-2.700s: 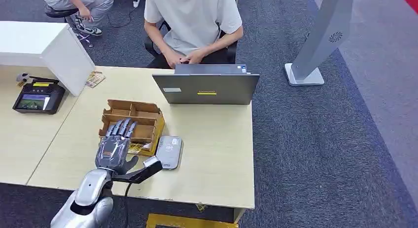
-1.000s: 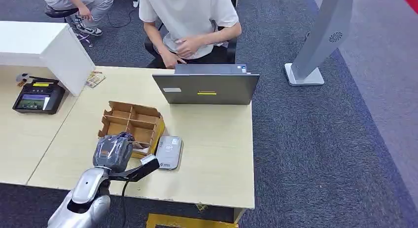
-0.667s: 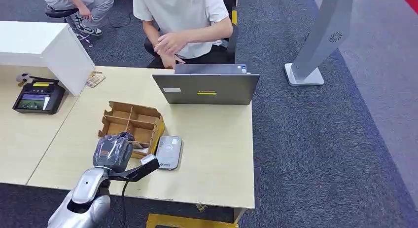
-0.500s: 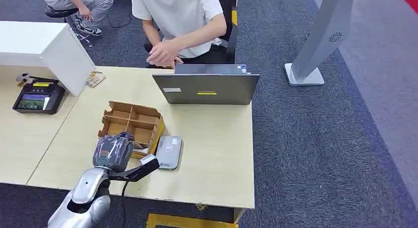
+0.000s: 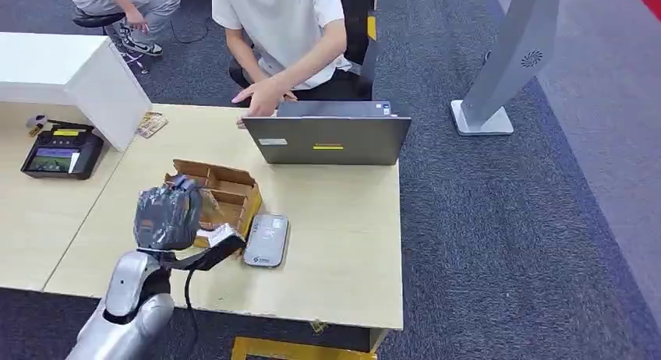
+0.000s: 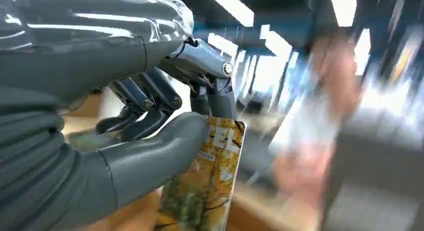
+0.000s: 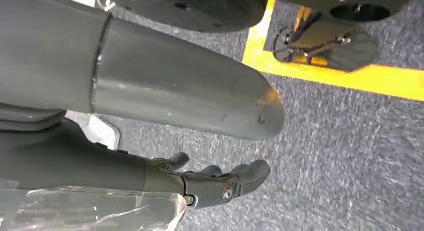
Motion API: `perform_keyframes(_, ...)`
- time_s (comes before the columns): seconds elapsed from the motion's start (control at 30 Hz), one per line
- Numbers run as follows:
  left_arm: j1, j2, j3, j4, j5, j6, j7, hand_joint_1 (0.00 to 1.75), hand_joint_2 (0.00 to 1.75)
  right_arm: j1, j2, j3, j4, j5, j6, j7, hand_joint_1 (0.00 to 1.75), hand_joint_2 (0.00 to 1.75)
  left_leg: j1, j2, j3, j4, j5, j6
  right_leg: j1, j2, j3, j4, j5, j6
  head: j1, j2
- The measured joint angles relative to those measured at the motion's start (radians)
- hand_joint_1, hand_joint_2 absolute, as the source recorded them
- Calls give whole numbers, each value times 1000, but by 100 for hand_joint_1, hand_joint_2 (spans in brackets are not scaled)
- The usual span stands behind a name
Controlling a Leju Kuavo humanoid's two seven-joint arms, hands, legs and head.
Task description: Pass the card to the sensor for recognition and then transmit it.
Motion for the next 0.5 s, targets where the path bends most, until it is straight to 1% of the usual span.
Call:
perform_keyframes(0.07, -43, 5, 2, -47, 11, -14, 3, 175, 175, -3, 0, 0, 0, 2, -1, 0, 0, 0, 0, 0, 1, 0, 0, 0, 0, -1, 2, 0, 0, 0, 0, 0)
perform_keyframes(0.17, -61, 7, 2, -83, 14, -17, 5, 175, 175, -3, 1, 0, 0, 2, -1, 0, 0, 0, 0, 0, 1, 0, 0, 0, 0, -1, 1, 0, 0, 0, 0, 0)
perform_keyframes(0.3, -64, 9, 3, -109, 14, -11, 2, 175, 175, -4, 1, 0, 0, 2, -1, -3, 0, 0, 0, 0, 1, 0, 0, 0, 0, -1, 1, 0, 0, 0, 0, 0)
perform_keyframes(0.5, -66, 9, 3, -120, 14, -11, 2, 175, 175, -4, 1, 0, 0, 3, -1, -3, 0, 0, 0, 0, 1, 0, 0, 0, 0, -1, 1, 0, 0, 0, 0, 0)
